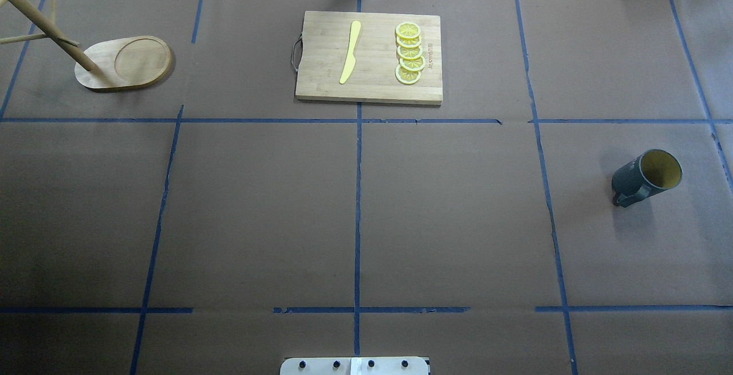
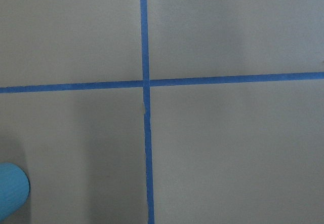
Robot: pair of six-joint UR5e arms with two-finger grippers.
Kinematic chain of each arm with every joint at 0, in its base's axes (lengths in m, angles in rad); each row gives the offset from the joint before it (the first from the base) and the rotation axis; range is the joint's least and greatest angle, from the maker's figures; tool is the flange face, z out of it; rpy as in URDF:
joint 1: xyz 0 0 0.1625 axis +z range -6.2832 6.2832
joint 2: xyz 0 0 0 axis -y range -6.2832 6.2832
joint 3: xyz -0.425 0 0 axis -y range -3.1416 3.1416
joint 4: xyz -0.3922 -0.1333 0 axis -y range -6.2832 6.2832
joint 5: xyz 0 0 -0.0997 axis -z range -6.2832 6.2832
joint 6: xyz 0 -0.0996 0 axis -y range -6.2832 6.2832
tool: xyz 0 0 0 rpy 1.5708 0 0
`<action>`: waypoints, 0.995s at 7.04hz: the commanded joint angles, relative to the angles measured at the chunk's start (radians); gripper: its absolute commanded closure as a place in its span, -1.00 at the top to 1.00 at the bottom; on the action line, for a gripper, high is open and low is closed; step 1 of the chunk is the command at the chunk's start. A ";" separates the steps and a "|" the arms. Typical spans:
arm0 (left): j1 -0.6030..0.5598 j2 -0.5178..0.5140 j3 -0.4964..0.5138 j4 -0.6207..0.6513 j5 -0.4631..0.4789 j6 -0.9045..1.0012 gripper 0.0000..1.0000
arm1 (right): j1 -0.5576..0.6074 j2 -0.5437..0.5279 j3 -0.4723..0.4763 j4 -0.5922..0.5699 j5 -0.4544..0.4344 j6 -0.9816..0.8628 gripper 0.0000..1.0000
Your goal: Hang cup on storage rack
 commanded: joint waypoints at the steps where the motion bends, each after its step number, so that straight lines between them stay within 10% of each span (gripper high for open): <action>1: 0.000 -0.002 0.000 -0.002 -0.003 -0.002 1.00 | 0.000 0.006 0.001 0.000 0.001 0.011 0.99; 7: 0.000 -0.001 -0.002 -0.002 -0.005 -0.006 1.00 | -0.001 0.031 0.010 0.000 0.007 0.029 0.99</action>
